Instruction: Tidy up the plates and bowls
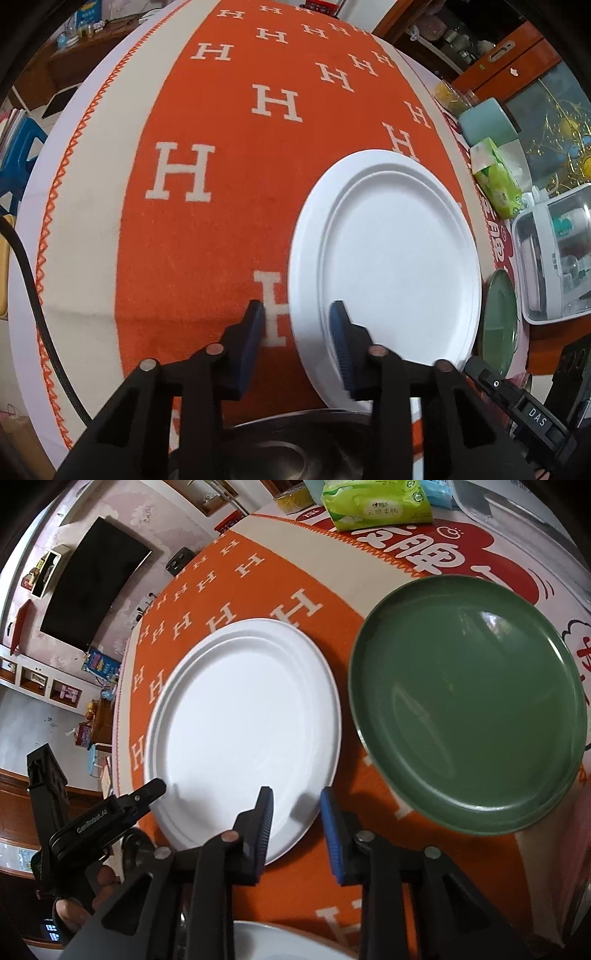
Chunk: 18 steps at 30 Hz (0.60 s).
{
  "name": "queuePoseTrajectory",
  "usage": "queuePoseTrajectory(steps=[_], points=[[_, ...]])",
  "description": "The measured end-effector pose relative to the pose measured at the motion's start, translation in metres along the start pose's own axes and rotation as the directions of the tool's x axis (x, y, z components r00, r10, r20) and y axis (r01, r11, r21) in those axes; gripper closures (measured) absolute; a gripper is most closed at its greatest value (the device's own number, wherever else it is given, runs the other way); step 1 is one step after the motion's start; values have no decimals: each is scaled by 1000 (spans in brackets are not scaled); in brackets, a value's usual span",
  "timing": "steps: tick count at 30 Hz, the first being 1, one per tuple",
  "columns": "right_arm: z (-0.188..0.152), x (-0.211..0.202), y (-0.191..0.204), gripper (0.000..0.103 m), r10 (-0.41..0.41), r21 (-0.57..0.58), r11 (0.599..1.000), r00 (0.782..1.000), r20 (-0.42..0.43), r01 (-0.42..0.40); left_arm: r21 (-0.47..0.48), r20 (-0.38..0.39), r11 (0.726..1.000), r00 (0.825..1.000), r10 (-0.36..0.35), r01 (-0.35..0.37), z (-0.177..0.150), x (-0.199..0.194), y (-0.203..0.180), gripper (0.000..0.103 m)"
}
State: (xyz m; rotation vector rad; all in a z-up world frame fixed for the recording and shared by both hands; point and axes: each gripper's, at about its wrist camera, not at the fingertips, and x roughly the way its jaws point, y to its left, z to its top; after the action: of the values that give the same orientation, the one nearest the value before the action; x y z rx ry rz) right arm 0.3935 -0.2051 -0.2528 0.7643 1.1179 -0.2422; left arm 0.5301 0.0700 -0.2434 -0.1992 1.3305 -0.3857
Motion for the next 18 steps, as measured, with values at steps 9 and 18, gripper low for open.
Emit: queuePoseTrajectory(steps=[9, 18], points=[[0, 7, -7, 80, -14, 11, 1000, 1000, -14, 14, 3, 4, 1000, 1000, 3, -3, 1, -1, 1, 71], [-2, 11, -6, 81, -5, -2, 1000, 1000, -21, 5, 3, 12, 1000, 1000, -14, 14, 1, -1, 0, 71]])
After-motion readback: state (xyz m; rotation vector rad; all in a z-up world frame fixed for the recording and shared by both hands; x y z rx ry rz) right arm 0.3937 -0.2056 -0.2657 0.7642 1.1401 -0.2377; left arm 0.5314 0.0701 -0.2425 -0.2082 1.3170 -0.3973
